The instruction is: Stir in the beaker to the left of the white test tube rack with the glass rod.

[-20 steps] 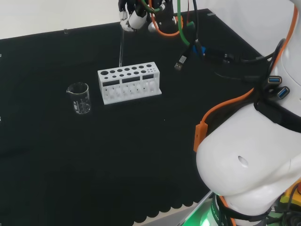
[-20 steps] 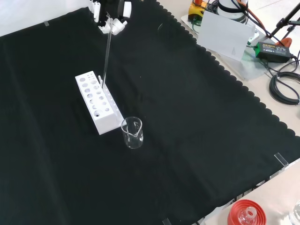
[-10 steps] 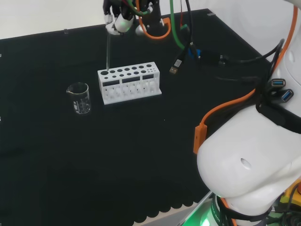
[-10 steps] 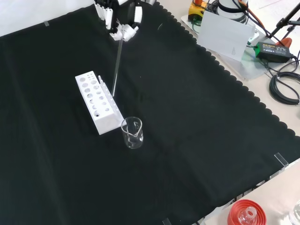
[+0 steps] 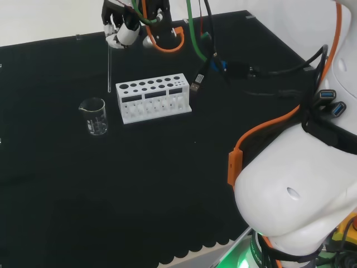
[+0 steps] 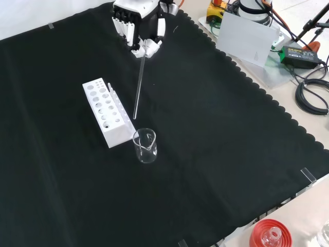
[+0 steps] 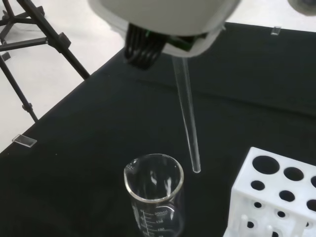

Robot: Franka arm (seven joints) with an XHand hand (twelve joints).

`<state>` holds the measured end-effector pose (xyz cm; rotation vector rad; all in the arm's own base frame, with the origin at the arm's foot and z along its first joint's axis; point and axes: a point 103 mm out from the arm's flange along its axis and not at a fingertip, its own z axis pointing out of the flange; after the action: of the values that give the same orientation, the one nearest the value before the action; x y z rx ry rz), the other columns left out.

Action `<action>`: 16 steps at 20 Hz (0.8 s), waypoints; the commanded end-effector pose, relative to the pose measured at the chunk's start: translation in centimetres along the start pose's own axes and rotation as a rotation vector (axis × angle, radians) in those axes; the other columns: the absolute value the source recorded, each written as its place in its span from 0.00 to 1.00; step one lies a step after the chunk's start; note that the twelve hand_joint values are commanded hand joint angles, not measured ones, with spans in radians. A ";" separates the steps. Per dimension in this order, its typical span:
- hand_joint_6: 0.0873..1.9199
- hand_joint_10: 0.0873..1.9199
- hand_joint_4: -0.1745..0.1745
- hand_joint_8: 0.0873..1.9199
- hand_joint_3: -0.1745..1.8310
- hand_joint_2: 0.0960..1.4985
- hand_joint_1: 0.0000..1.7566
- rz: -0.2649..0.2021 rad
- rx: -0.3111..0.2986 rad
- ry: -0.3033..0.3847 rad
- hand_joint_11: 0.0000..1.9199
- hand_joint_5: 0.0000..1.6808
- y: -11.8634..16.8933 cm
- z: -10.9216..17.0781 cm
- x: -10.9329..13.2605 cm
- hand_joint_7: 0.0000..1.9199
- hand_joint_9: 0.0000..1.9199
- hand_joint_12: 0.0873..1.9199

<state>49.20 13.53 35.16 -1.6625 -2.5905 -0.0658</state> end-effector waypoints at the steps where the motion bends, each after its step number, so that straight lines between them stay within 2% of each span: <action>1: 0.43 0.14 0.00 0.28 0.48 0.39 0.69 -0.019 0.021 -0.014 0.88 0.70 1.1 0.1 1.2 0.82 0.93 0.25; 7: 0.43 0.14 0.00 0.28 0.48 0.39 0.69 -0.023 0.008 -0.027 0.88 0.70 1.8 0.1 2.6 0.82 0.93 0.25; 16: 0.43 0.13 0.00 0.28 0.48 0.39 0.69 -0.057 0.020 -0.019 0.88 0.70 2.4 1.1 4.9 0.82 0.93 0.25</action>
<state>49.41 18.27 34.79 -1.6098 -2.6373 -0.0291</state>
